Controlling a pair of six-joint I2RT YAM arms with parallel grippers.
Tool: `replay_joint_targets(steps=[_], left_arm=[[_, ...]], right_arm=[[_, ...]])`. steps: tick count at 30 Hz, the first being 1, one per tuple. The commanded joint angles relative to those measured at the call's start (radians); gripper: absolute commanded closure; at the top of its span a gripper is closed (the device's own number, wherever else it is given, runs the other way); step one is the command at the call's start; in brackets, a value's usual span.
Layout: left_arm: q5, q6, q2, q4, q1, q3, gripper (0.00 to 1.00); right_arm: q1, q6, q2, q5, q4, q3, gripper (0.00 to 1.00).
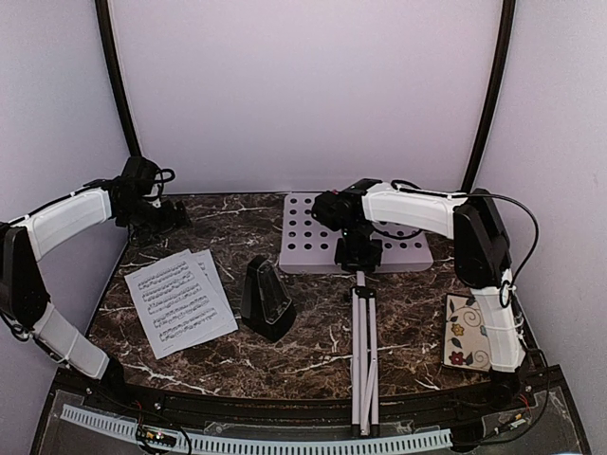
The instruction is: Set up the instrument practice props
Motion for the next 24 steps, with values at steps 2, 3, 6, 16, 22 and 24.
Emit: replay_joint_targets(steps=[2,3,6,16,22,24], left_arm=[[0.001,-0.006,0.000,-0.016,-0.006,0.020,0.01],[0.000,-0.006,0.000,-0.015,-0.006,0.018,0.01],[0.000,-0.006,-0.002,-0.016,-0.006,0.014,0.01],[0.009,-0.002,-0.005,0.003,-0.006,-0.007,0.01],[0.004,0.002,-0.003,-0.003,-0.006,-0.005,0.01],[0.005,0.003,-0.004,-0.006,-0.006,-0.009,0.01]], right_arm=[[-0.016,0.001,-0.052,0.016,0.018,0.040,0.69],[-0.016,0.001,-0.055,0.006,0.018,0.030,0.64],[-0.016,0.004,-0.073,-0.004,0.029,-0.007,0.61],[0.007,0.012,-0.046,-0.032,0.035,-0.012,0.61],[0.017,0.024,-0.042,-0.039,0.042,-0.032,0.62],[0.019,0.026,-0.044,-0.046,0.050,-0.044,0.63]])
